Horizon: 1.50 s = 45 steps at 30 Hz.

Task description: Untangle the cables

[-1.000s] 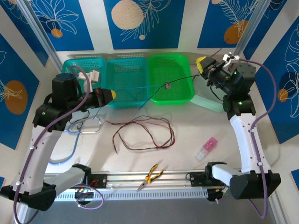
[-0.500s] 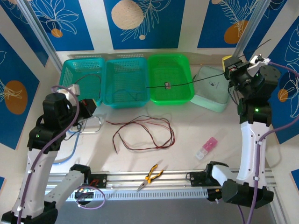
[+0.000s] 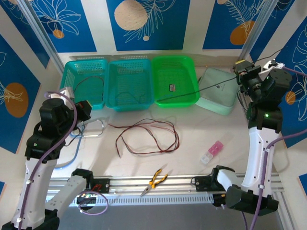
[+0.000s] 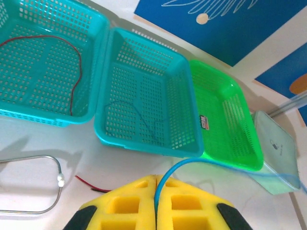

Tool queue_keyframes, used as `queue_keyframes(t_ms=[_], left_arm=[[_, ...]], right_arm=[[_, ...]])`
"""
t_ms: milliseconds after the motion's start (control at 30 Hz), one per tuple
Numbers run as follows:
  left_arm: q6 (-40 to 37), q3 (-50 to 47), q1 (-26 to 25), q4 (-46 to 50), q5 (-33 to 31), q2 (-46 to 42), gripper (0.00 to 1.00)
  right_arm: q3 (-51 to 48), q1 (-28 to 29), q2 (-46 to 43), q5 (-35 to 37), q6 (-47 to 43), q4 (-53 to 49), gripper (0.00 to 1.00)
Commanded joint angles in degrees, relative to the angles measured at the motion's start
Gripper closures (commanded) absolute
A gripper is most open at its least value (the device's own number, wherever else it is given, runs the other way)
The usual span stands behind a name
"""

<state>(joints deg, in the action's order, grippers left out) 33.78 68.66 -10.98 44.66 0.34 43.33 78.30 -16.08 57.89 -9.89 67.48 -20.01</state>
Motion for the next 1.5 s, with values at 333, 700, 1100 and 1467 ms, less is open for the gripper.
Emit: queue_keyframes(t_ms=[333, 700, 1100, 1467], left_arm=[[0.57, -2.21, 0.68, -1.35, -13.95, -6.54, 1.0], [-0.04, -2.09, 0.65, -2.01, -19.14, -10.11, 1.0], [-0.9, -1.18, 0.61, -3.37, -13.43, -8.54, 1.0], [-0.17, -1.27, 0.62, -5.63, -7.94, -7.0, 1.0]], right_arm=[[0.96, -1.46, -3.89, 11.09, -3.71, -7.75, 1.0], [-0.27, -1.91, -6.17, 17.2, -4.73, -10.82, 1.0], [0.08, -0.32, -3.47, 9.72, -2.53, -5.69, 1.0], [6.2, 21.15, 8.74, 22.74, -11.53, 4.2, 1.0]])
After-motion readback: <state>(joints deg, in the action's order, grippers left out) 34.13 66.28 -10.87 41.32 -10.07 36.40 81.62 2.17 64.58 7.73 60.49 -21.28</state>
